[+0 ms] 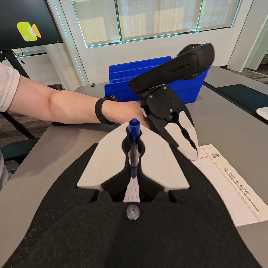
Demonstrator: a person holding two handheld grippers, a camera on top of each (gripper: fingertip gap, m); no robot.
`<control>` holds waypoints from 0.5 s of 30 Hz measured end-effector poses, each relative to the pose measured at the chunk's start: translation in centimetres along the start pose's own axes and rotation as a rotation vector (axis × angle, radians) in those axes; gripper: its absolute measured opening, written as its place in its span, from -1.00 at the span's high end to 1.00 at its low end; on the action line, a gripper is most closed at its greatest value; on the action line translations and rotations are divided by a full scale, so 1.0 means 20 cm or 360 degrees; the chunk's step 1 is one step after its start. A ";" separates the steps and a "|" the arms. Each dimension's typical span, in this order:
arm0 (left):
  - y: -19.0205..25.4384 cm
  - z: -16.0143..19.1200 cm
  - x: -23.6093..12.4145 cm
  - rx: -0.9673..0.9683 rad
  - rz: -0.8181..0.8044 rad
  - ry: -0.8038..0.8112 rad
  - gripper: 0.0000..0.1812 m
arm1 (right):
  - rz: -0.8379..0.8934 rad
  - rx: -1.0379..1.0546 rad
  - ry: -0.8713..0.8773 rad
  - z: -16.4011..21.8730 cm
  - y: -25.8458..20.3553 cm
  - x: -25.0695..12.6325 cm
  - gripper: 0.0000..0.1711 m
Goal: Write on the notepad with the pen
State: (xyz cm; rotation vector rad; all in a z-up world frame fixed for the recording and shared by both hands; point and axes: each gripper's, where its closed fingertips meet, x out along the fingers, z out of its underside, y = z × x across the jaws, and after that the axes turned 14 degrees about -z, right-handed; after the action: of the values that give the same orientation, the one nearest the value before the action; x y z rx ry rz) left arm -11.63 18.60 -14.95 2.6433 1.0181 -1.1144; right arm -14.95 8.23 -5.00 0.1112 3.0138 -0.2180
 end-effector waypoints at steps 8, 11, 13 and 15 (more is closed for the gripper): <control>0.00 0.00 0.00 0.0008 -0.0009 0.0000 1.00 | 0.0036 -0.0020 0.0029 -0.01 0.03 -0.01 0.96; 0.00 0.00 0.00 0.0008 -0.0011 0.0000 1.00 | 0.0033 -0.0021 0.0035 -0.01 0.04 0.00 0.96; 0.00 0.00 0.00 0.0008 -0.0011 0.0000 1.00 | 0.0026 -0.0020 0.0044 -0.02 0.05 0.01 0.96; 0.00 0.00 0.00 0.0007 -0.0010 0.0000 1.00 | 0.0020 -0.0026 0.0045 -0.02 0.06 0.02 0.96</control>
State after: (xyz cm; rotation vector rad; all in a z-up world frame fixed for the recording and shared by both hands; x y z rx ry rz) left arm -11.60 18.64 -14.96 2.6456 1.0258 -1.1194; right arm -15.32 9.44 -4.83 0.1325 3.0415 -0.1927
